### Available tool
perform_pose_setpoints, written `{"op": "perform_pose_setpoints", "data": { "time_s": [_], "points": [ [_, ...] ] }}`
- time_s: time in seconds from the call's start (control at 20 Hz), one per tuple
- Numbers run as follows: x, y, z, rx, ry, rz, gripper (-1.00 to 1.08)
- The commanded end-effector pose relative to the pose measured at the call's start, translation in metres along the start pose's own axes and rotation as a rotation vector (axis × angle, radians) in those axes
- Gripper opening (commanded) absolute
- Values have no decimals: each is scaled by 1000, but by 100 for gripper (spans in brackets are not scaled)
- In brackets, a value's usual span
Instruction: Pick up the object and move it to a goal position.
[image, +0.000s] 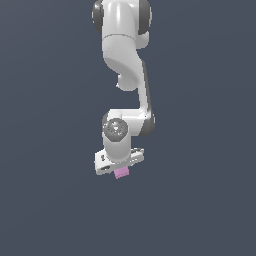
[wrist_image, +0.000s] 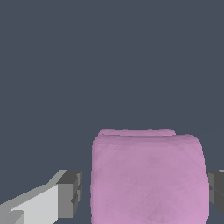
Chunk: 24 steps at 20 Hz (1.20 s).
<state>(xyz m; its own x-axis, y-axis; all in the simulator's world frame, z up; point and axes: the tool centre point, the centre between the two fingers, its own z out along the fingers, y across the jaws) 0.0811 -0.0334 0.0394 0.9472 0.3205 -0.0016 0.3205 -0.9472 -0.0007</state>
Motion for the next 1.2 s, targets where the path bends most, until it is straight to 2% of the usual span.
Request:
{"op": "perform_pose_setpoints", "data": {
  "time_s": [0.0,0.7,1.15],
  "points": [
    [1,0,0,-1,2,0,-100],
    [-1,0,-4,-1,2,0,-100],
    [-15,1,-40,-1,2,0,-100]
  ]
}}
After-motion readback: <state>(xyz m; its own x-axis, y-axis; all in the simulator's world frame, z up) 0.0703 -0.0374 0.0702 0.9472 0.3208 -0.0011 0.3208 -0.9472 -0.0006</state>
